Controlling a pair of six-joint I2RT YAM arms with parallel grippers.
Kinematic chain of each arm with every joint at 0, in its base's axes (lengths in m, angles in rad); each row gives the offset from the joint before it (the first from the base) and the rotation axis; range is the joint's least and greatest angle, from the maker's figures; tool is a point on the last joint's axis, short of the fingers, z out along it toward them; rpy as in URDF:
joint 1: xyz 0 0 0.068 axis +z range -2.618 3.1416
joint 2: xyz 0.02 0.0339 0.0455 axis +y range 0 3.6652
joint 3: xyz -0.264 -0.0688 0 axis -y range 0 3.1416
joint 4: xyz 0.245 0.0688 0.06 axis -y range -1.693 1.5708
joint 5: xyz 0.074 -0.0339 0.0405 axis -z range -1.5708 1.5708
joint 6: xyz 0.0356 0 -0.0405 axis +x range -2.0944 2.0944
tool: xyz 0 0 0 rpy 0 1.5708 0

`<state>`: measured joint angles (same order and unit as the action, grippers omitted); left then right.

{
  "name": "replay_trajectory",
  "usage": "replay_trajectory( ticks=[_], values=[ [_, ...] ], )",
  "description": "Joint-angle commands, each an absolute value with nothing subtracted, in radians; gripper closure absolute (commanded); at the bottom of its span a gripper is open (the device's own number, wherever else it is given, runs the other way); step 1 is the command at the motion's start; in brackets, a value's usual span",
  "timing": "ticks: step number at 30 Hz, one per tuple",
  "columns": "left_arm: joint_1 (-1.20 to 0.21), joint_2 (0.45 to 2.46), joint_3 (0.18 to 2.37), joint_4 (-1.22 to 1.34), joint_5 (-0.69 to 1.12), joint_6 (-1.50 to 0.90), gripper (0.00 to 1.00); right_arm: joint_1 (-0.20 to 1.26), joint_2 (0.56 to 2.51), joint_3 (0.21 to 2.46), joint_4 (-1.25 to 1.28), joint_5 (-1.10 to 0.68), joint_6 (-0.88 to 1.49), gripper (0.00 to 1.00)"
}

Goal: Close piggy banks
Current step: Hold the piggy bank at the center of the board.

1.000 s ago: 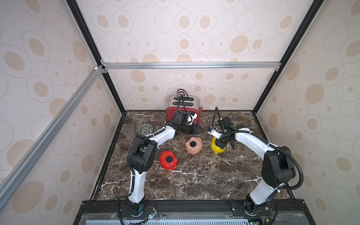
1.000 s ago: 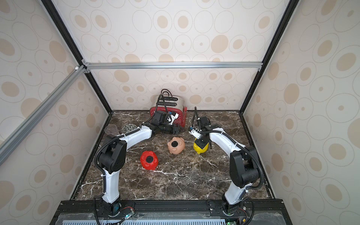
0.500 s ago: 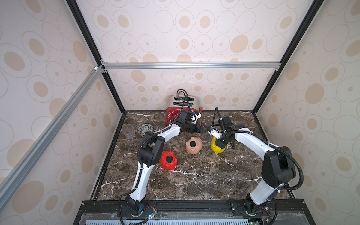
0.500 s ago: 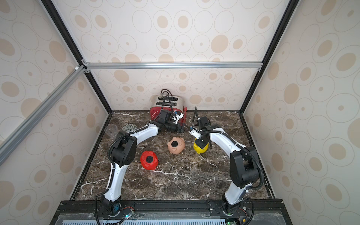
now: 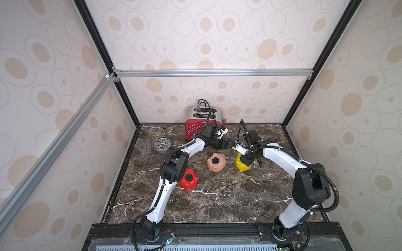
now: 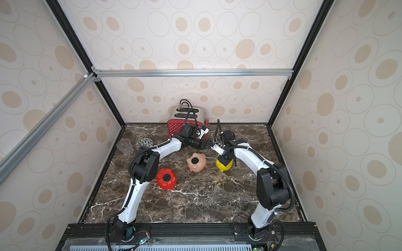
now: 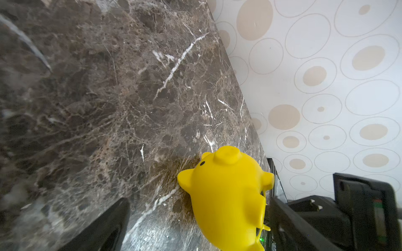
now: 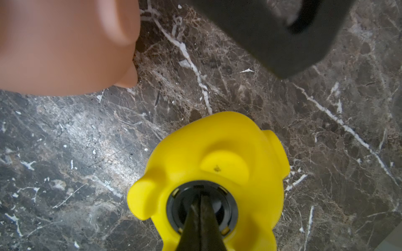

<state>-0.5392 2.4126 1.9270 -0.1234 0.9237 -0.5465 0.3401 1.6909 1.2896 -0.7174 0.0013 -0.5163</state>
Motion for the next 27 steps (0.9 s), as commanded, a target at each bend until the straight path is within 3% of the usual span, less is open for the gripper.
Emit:
replay_trajectory(
  ticks=[1,27],
  values=[
    [-0.550,2.437,1.975,-0.144,0.982,-0.525,0.01,0.338,1.684,1.263,-0.753,-0.009,-0.515,1.00],
    [-0.615,2.557,2.108,-0.169,1.081,-0.566,0.01,0.338,1.690,1.266,-0.759,-0.011,-0.516,1.00]
  ],
)
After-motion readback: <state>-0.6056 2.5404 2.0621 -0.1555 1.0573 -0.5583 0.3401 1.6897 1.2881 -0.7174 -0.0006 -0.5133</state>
